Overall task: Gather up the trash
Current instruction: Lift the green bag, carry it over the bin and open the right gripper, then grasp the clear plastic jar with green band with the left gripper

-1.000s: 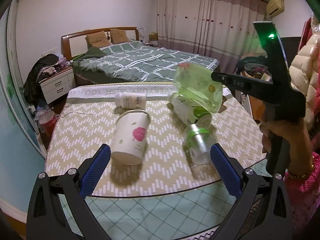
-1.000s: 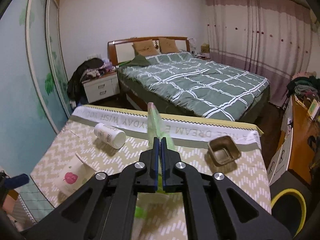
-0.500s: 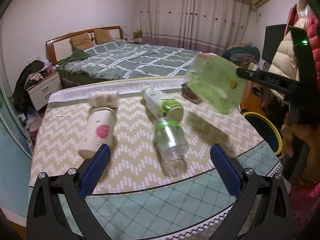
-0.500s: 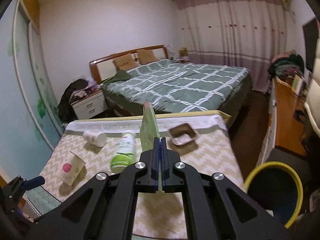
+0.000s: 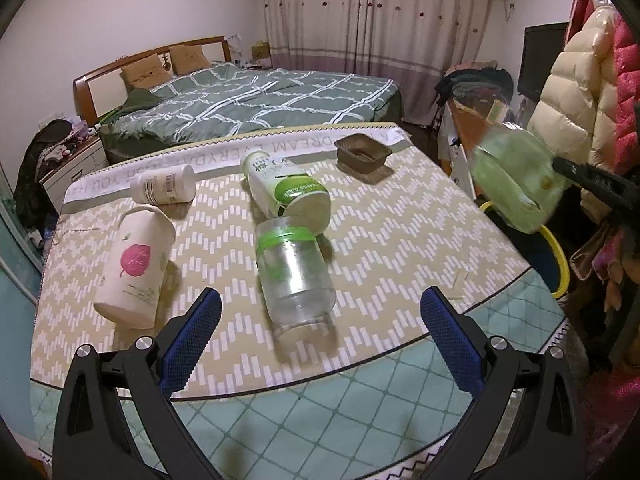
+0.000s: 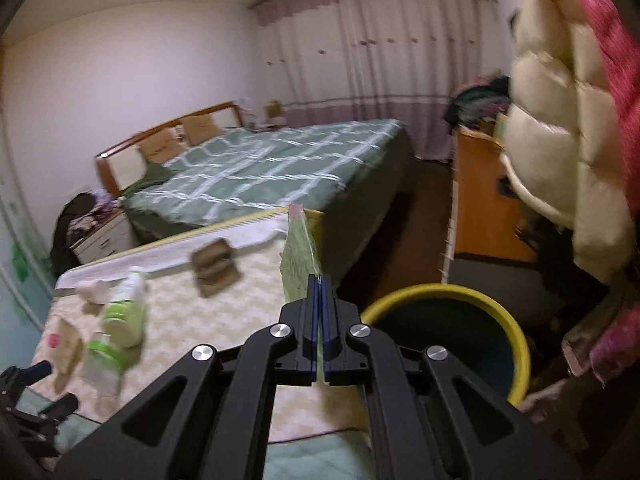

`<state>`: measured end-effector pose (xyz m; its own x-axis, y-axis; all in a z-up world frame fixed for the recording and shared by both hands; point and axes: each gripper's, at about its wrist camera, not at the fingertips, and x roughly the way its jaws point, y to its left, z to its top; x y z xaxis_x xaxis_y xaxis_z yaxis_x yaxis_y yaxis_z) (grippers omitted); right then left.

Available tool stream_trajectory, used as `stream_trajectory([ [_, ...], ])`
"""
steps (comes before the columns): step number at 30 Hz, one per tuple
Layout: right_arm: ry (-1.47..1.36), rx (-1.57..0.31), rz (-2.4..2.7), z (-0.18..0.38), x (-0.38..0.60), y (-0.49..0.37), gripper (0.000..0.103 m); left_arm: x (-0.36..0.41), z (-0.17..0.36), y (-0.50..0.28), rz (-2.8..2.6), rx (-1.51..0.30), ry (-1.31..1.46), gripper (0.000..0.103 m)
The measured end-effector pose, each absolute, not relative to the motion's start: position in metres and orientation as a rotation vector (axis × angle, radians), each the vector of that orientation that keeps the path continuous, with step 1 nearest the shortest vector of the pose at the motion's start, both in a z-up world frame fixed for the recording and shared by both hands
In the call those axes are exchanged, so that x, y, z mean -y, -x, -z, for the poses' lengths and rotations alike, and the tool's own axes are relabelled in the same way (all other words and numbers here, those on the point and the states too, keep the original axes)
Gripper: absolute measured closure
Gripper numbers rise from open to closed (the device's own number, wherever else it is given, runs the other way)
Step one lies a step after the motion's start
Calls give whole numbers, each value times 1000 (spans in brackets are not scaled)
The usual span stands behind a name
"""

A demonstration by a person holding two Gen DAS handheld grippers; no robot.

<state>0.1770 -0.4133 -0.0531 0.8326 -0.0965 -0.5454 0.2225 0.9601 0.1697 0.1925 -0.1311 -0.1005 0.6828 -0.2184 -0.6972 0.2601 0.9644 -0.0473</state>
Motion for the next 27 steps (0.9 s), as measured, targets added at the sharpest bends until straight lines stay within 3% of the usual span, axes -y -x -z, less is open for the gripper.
stream_trajectory([
  [7, -223, -616, 316, 87, 442, -182, 99, 135, 113, -210, 243, -810, -45, 5],
  [11, -240, -633, 349, 98, 444, -186, 85, 136, 118, -216, 230, -820, -46, 5],
  [27, -210, -583, 357, 97, 421, -176, 72, 135, 134, -238, 158, -848, -61, 8],
])
